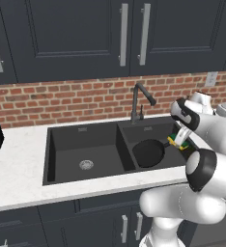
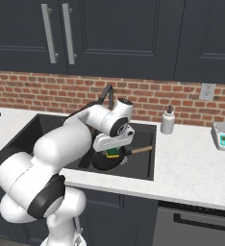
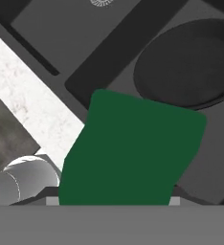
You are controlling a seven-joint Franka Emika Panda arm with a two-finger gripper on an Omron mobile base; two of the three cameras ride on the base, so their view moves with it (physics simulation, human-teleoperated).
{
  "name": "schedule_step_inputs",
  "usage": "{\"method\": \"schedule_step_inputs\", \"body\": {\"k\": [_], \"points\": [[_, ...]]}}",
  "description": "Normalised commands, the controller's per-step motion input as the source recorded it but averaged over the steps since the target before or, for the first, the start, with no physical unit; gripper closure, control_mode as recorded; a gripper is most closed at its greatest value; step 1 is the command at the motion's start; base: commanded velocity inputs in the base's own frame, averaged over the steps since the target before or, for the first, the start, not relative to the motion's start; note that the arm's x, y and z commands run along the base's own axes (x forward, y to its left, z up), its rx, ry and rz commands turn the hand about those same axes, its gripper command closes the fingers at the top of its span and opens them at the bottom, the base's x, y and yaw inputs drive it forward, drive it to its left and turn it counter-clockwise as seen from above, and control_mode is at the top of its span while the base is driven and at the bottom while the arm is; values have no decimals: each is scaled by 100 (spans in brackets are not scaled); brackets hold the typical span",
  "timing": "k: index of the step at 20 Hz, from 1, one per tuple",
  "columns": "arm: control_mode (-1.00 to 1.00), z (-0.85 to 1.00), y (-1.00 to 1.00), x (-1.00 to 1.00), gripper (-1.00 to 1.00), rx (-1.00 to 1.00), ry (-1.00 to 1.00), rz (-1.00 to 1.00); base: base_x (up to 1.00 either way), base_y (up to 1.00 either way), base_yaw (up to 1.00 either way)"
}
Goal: Pick the pan and sponge and place them into the sink. Then turn on the water.
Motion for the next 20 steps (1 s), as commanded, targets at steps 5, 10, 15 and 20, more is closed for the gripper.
{"method": "schedule_step_inputs", "body": {"k": [5,10,15,20], "points": [[-100,-8,0,0,100,0,-3,0,0,0,0],[-100,-9,0,0,100,0,-4,0,0,0,0],[-100,-9,1,0,100,0,-3,0,0,0,0],[-100,-24,0,0,100,0,-3,0,0,0,0]]}}
